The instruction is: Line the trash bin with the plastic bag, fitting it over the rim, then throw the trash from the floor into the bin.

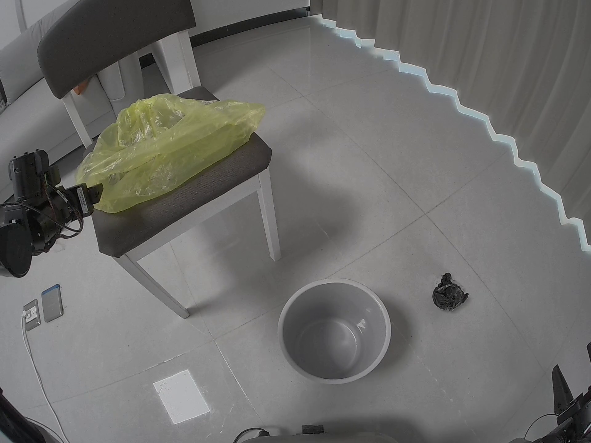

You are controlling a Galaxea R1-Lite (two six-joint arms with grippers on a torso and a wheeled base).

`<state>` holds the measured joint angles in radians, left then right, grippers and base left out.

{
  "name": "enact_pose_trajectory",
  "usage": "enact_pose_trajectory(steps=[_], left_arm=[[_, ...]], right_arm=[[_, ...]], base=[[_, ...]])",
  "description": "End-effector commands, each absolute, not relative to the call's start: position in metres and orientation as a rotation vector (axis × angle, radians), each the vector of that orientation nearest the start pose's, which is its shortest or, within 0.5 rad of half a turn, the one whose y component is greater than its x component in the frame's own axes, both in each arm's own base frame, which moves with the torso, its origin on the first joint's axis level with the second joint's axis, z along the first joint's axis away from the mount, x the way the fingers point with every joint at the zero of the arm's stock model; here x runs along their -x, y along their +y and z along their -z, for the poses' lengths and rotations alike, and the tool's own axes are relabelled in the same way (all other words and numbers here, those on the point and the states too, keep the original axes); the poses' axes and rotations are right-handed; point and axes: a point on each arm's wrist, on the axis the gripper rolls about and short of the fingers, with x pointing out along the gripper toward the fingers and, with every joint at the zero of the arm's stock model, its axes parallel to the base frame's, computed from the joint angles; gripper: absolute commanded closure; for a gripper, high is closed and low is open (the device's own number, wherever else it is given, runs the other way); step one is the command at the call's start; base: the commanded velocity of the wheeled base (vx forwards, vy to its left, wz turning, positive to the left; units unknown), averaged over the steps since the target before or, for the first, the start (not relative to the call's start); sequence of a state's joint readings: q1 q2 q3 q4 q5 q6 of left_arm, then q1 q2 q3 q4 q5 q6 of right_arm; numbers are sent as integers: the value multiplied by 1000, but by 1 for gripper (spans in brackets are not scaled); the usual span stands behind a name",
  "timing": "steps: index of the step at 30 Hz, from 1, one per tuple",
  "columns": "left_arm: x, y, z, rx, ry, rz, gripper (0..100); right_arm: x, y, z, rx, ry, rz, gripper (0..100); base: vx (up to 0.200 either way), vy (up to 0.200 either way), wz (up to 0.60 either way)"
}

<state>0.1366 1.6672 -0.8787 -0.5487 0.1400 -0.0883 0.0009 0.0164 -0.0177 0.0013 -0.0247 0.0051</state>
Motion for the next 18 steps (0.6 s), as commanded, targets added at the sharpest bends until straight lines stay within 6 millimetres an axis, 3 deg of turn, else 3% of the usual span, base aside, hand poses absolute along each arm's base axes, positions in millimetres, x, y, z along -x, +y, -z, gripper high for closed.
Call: enact_pose_trajectory(steps=[1,9,12,13,18], left_arm=[[-310,50,-196,89,233,-296,0],[-319,57,-189,91,210,-314,0],[-318,57,-191,93,196,-301,0],[-316,56,-196,95,180,-276,100],[-313,56,-205,98,159,-254,100]], right_arm=[[22,-1,-76,-3,9,23,0],[22,-1,-78,-14,-13,34,0],[23,-1,-89,-47,-115,17,0],[25,0,-98,-72,-190,-8,0],[30,2,-113,-65,-196,-90,0]], base=[[0,0,0],[0,0,0],[0,0,0],[0,0,0],[0,0,0]])
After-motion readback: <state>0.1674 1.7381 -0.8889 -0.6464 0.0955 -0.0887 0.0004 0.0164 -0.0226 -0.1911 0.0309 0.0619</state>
